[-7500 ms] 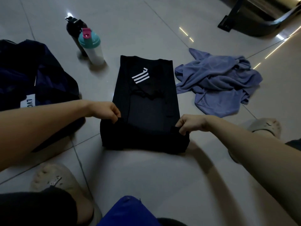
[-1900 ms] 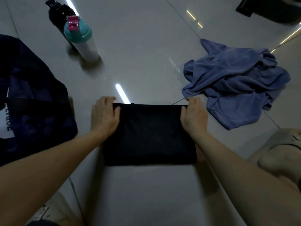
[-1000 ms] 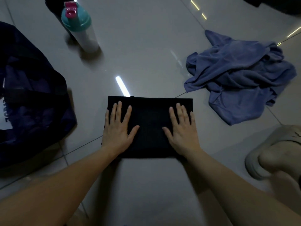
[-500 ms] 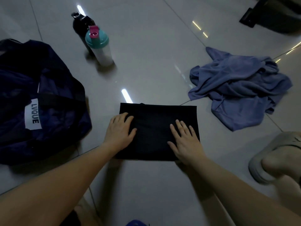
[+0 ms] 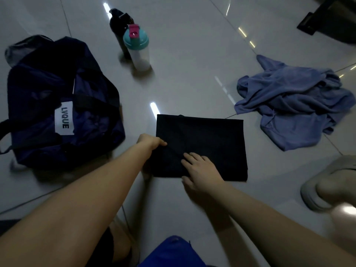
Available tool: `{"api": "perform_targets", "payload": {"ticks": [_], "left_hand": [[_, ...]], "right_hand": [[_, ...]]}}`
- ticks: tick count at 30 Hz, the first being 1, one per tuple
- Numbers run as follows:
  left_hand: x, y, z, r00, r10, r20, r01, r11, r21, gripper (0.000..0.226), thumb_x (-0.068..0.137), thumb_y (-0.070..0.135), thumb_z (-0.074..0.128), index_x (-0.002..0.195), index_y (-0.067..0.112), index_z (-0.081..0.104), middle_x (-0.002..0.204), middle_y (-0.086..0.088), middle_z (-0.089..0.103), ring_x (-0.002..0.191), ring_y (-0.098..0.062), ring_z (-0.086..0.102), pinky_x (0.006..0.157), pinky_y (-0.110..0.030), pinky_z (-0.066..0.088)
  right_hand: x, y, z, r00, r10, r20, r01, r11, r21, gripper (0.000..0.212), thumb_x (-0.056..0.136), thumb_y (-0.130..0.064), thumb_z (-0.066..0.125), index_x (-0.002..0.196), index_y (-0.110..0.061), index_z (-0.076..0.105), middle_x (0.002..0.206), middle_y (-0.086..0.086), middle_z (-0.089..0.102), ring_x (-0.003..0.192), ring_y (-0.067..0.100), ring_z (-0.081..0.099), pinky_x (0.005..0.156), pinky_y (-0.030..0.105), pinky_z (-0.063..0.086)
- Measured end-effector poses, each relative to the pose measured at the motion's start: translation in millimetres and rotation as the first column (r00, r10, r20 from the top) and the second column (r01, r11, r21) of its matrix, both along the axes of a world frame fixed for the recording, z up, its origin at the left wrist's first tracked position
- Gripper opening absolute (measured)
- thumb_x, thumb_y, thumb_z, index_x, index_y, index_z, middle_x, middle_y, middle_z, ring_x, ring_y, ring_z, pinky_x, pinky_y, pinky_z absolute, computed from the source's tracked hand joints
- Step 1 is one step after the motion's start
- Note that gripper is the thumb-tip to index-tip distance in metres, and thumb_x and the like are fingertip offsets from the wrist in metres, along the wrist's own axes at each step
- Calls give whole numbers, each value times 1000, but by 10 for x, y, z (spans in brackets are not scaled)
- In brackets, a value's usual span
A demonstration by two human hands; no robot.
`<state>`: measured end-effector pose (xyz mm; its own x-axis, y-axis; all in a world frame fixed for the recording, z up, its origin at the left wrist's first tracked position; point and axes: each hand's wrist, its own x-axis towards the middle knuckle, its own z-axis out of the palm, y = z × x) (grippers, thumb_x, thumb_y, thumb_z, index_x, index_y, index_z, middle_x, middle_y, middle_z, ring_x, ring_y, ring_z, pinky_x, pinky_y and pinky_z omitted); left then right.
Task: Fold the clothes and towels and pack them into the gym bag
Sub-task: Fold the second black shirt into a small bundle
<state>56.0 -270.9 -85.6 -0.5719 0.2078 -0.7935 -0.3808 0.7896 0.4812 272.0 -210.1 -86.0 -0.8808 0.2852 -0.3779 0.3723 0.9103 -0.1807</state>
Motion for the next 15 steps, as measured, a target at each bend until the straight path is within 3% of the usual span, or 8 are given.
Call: {"api": "perform_targets", "payload": {"ticks": [2,4,8,11,15], "left_hand": [[-42,-27,26,999,-17,46,16,1000,27,50,71,12,89,109,-1,59,102,-17,66,90,-35,66,79,-42,58],[-98,-19,77,992,-45,118,40,998,49,39,81,16,82,111,1,61,105,-17,67,88,-32,65,74,-40,56],[-207,-39,168,946,-122,301,105,992,71,19,99,24,60,107,7,63,99,-10,65,88,-24,61,85,-35,53],[-279,-50,193,926,-149,346,126,988,90,12,101,17,56,98,6,61,90,-8,63,79,-20,61,76,-32,55],[-350,-64,144,894,-150,422,125,988,85,13,97,11,58,106,2,60,101,-13,64,90,-24,68,83,-34,59]], "right_hand": [[-11,-60,33,1000,-3,-14,3,1000,28,57,97,-51,46,144,-18,48,156,8,40,142,29,36,114,47,33],[-91,-149,64,996,10,-94,-4,998,65,49,95,-49,49,132,-18,57,138,7,52,125,29,48,102,44,41],[-398,-379,63,981,28,-191,-4,992,124,51,85,-58,62,113,-15,62,115,7,53,104,29,52,85,42,42],[-571,-598,51,977,-124,-171,148,980,134,74,74,-79,57,110,-14,56,108,7,52,98,28,50,83,45,42],[-668,-802,77,891,-418,-179,430,902,30,86,67,-89,50,109,-15,50,102,3,50,93,24,50,79,42,45]]}}
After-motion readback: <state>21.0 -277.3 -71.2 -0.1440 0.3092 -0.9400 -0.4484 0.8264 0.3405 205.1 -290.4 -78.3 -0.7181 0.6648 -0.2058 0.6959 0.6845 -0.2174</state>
